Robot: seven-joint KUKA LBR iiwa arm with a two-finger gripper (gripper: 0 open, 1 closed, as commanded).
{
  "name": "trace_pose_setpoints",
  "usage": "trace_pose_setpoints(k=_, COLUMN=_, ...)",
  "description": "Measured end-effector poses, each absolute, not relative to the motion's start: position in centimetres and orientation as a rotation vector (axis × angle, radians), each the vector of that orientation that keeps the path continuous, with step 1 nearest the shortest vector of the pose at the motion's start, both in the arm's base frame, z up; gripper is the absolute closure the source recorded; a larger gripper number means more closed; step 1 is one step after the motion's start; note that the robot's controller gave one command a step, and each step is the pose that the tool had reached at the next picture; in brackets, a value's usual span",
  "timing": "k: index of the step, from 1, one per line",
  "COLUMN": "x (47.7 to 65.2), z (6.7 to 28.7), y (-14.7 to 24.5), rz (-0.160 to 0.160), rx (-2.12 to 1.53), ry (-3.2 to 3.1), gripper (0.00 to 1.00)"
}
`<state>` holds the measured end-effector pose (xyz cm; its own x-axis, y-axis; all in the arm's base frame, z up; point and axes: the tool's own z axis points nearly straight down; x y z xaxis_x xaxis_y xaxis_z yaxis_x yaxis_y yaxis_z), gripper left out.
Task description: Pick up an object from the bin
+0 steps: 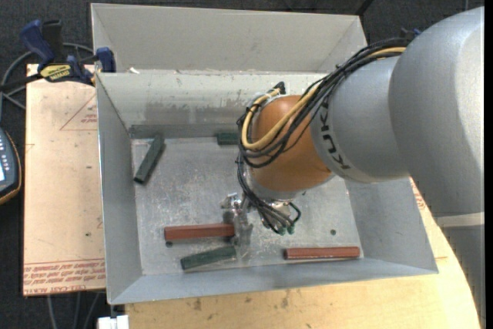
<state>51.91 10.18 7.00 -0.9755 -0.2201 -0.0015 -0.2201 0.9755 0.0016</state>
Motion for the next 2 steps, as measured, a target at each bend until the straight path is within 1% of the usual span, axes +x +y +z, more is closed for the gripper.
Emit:
trace_pose_setpoints(k=1, x=55.90, z=14.82, y=9.10, rz=-0.001, rx=-0.774, ry=3.035, gripper=1.00)
trace_pose_setpoints(k=2, x=55.72, z=14.58, y=9.14, rz=0.002, rx=-0.775, ry=3.041, gripper=0.00)
